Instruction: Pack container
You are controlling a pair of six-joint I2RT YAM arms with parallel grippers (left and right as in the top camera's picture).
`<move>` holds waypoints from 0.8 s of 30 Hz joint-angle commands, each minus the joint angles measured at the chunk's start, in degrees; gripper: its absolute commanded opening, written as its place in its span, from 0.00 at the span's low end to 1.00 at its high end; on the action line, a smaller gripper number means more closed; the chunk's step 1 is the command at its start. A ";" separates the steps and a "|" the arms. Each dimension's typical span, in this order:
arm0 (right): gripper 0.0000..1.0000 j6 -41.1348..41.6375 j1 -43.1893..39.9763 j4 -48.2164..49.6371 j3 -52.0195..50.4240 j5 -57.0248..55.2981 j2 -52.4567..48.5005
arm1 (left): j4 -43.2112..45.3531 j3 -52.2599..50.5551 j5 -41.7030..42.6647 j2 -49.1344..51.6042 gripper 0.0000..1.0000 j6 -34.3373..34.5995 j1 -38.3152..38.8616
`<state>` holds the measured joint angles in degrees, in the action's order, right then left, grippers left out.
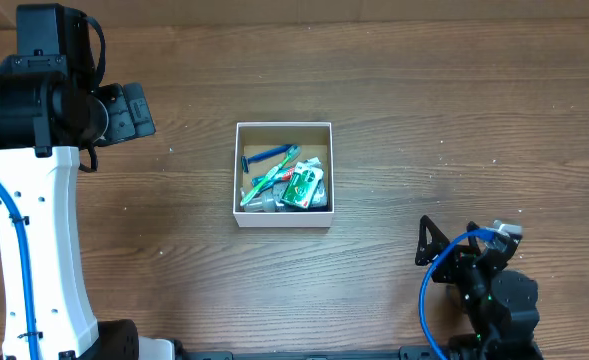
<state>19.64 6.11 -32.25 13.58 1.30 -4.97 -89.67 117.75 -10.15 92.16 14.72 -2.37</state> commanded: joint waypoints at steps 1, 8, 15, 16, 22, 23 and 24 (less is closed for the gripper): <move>1.00 -0.11 0.26 0.35 -3.61 0.28 2.19 | -0.07 0.52 -0.52 0.04 1.00 0.94 -0.24; 1.00 1.57 0.26 1.29 -5.16 0.26 2.49 | -0.07 0.52 -0.52 0.04 1.00 0.94 -0.24; 1.00 1.57 0.26 1.29 -5.16 0.26 2.45 | -0.04 0.52 -0.52 0.04 1.00 0.94 -0.24; 1.00 1.57 0.26 1.29 -5.16 0.26 2.45 | -0.07 0.52 -0.52 0.04 1.00 0.94 -0.24; 1.00 1.57 0.26 1.29 -5.16 0.26 2.45 | -0.07 0.52 -0.52 0.04 1.00 0.94 -0.24; 1.00 1.57 0.26 1.29 -5.16 0.26 2.45 | -0.04 0.52 -0.55 0.04 1.00 0.94 -0.24; 1.00 1.57 0.26 1.29 -5.16 0.26 2.45 | -0.02 0.52 -0.55 -0.09 1.00 0.92 -0.24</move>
<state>20.97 6.11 -31.22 8.99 1.30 -3.20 -89.69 117.75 -10.15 92.16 14.72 -2.37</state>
